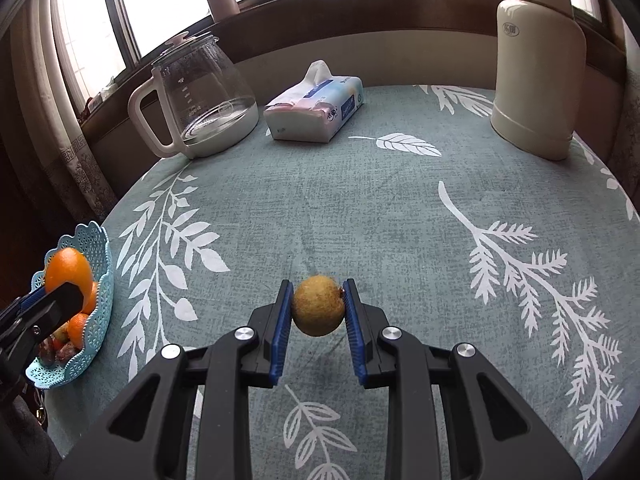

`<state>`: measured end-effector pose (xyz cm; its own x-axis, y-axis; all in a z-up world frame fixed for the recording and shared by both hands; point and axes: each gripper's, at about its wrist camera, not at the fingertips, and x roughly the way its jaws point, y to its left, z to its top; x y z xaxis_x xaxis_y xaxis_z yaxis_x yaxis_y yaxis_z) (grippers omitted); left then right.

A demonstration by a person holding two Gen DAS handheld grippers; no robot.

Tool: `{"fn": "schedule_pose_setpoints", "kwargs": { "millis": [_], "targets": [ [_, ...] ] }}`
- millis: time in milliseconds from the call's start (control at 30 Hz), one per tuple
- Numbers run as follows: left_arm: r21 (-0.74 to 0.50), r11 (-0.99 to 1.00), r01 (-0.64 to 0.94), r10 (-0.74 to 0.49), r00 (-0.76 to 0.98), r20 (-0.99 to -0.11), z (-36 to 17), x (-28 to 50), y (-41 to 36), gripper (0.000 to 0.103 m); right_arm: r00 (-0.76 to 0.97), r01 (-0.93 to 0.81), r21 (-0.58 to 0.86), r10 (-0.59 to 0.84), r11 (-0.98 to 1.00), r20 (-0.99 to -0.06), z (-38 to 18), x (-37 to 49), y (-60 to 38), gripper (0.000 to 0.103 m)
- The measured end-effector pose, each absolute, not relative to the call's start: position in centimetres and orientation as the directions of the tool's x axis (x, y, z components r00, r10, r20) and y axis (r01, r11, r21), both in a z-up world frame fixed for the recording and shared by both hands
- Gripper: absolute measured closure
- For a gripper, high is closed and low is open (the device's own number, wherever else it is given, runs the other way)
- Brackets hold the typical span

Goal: Organize fruits
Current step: 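Lower the orange into the basket with the left tool and open it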

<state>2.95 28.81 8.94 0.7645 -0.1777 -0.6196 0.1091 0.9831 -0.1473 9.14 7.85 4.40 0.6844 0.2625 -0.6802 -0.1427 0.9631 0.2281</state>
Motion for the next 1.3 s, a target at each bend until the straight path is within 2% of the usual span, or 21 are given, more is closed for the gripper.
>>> {"fn": "schedule_pose_setpoints", "kwargs": {
  "millis": [567, 1300],
  "targets": [
    [-0.140, 0.990, 0.029, -0.109, 0.787, -0.607, 9.2, 1.6, 31.6, 0.064, 0.712, -0.214, 0.299, 0.358, 0.930, -0.604, 7.5, 4.8, 8.8, 0.077],
    [-0.149, 0.982, -0.117, -0.001, 0.786, -0.618, 8.4, 1.3, 37.7, 0.064, 0.695, -0.282, 0.307, 0.414, 0.909, -0.588, 8.3, 2.8, 11.3, 0.077]
  ]
}}
